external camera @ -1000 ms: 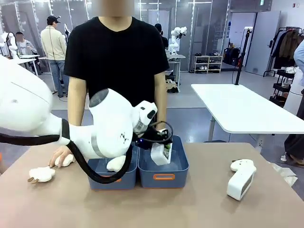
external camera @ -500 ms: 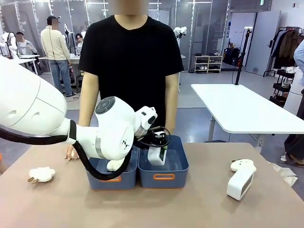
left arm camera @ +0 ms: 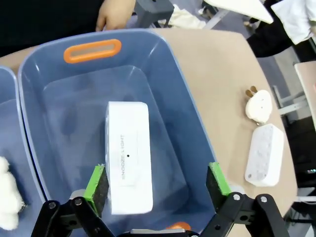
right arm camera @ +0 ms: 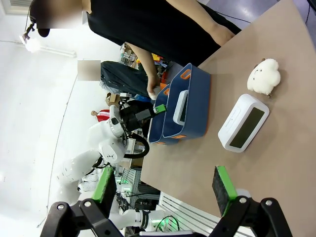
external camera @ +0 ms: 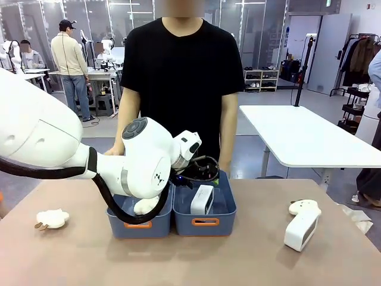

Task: Sort the digital clocks into the basket.
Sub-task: Pick up the Digital clock from the table and place it into the empty Plastic storage basket.

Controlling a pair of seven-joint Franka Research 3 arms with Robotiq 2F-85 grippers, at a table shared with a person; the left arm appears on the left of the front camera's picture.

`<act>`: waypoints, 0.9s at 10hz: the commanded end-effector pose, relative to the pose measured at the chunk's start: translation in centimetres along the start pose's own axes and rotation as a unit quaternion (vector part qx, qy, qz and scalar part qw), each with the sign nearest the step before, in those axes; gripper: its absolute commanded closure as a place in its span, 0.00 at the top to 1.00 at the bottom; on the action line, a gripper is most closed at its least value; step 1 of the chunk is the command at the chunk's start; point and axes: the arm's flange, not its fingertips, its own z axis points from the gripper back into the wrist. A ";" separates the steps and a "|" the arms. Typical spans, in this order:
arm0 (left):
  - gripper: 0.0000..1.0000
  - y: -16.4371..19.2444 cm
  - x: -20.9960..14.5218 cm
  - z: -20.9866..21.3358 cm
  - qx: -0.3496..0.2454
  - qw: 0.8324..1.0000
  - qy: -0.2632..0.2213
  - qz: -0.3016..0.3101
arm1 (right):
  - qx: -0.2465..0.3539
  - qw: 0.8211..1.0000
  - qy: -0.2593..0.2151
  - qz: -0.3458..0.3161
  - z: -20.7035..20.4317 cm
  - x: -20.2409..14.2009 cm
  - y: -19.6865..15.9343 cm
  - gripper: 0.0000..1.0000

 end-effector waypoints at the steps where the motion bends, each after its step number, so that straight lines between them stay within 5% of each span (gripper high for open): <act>1: 1.00 2.6 -0.6 4.1 -0.026 0.998 0.039 0.040 | 0.006 1.000 -0.004 0.005 0.1 0.1 0.2 1.00; 5: 1.00 14.1 -4.3 20.6 -0.093 0.987 0.061 0.120 | 0.006 1.000 -0.004 0.005 0.1 0.1 0.2 1.00; 9: 1.00 28.3 -7.4 32.3 -0.201 0.964 0.091 0.146 | 0.006 1.000 -0.004 0.005 0.1 0.1 0.2 1.00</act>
